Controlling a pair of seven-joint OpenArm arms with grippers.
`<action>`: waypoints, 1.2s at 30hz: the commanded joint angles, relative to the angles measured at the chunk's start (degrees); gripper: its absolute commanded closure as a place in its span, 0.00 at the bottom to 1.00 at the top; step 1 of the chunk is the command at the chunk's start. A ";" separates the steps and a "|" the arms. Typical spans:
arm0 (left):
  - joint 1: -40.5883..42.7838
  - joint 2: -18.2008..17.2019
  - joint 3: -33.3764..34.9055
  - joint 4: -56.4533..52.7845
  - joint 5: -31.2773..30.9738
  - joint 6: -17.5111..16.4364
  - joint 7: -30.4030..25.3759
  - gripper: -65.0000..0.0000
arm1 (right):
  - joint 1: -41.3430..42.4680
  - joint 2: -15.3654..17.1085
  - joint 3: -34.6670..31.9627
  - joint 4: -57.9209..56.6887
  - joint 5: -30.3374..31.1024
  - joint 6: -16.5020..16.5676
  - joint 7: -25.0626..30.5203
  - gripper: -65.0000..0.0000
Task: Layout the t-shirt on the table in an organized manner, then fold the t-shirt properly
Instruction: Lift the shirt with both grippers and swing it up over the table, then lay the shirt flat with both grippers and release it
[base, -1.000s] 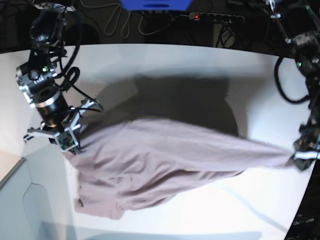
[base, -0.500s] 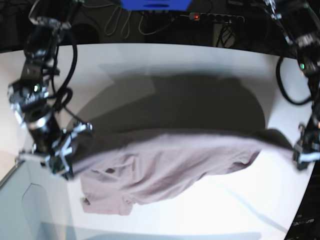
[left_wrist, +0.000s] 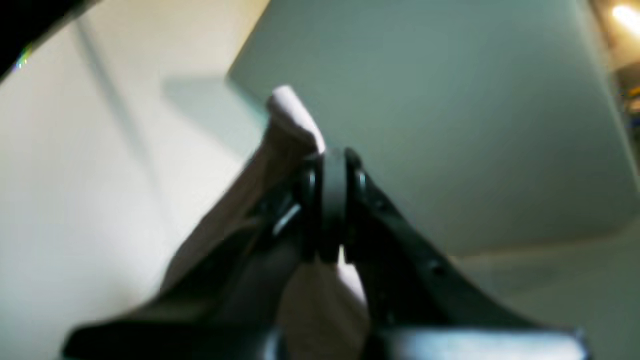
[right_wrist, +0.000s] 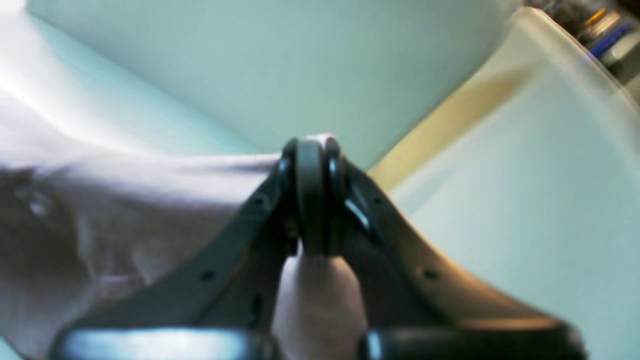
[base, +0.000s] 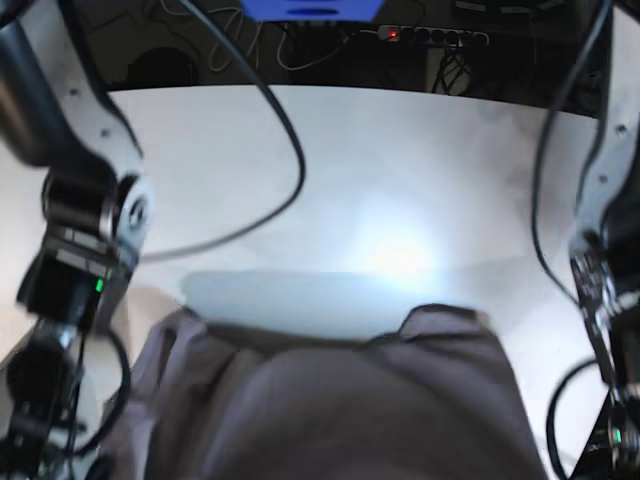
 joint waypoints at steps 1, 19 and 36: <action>-6.18 -0.34 2.46 -1.26 -0.26 -0.28 -2.55 1.00 | 5.22 0.41 -0.26 0.49 0.88 -2.74 2.27 1.00; 4.01 -1.40 3.95 19.49 -0.96 -0.28 2.02 1.00 | -14.65 -3.46 -0.17 22.56 1.23 -2.91 0.51 1.00; 62.21 3.00 -22.16 38.92 -10.45 -0.28 7.03 1.00 | -59.75 -6.89 0.00 34.95 8.96 -2.83 12.03 1.00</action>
